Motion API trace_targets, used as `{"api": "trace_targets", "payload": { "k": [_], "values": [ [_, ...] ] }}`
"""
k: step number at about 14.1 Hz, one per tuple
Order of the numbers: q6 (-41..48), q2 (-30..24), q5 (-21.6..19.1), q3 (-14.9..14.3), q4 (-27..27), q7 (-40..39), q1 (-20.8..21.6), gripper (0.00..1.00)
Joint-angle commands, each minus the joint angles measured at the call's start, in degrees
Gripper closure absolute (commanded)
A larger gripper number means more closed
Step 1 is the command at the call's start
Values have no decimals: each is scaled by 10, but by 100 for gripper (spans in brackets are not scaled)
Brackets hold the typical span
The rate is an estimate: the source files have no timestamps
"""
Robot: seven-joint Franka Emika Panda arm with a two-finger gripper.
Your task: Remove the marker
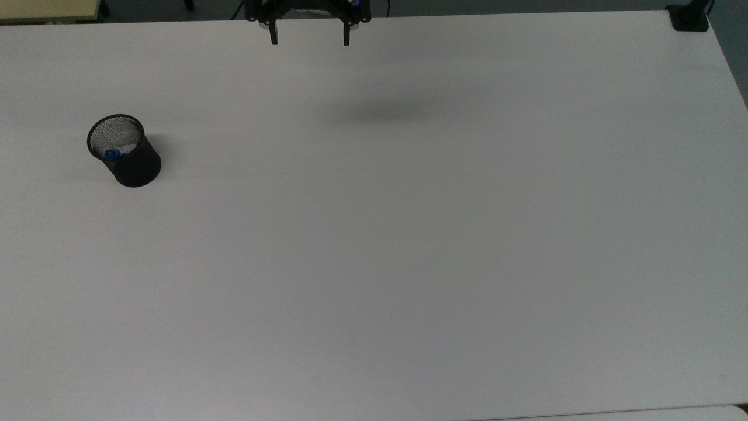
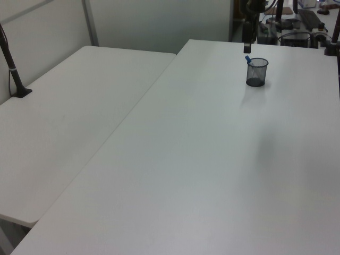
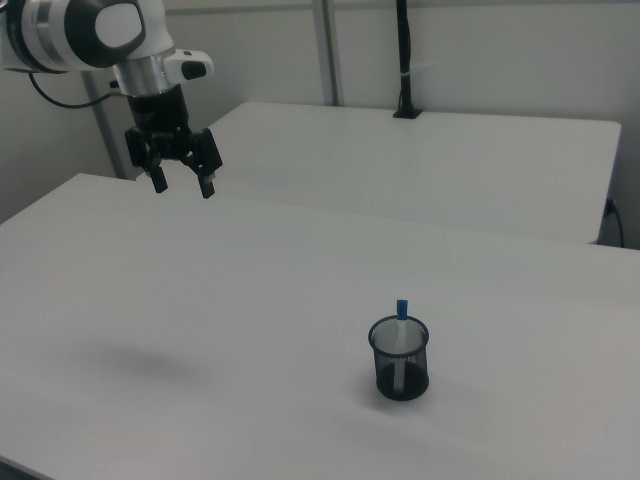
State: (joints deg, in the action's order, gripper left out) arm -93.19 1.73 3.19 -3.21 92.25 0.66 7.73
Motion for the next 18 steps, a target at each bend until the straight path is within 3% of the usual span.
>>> {"api": "trace_targets", "payload": {
  "k": [1, 9, 12, 15, 18],
  "values": [
    [12, -9, 5, -6, 8, 9, 8, 0],
    [5, -6, 5, -7, 8, 5, 3, 0],
    [-32, 0, 7, -10, 9, -8, -38, 0],
    [-57, 11, 7, -9, 10, -107, -116, 0],
    [-137, 62, 6, -9, 12, -187, -185, 0]
  ]
}}
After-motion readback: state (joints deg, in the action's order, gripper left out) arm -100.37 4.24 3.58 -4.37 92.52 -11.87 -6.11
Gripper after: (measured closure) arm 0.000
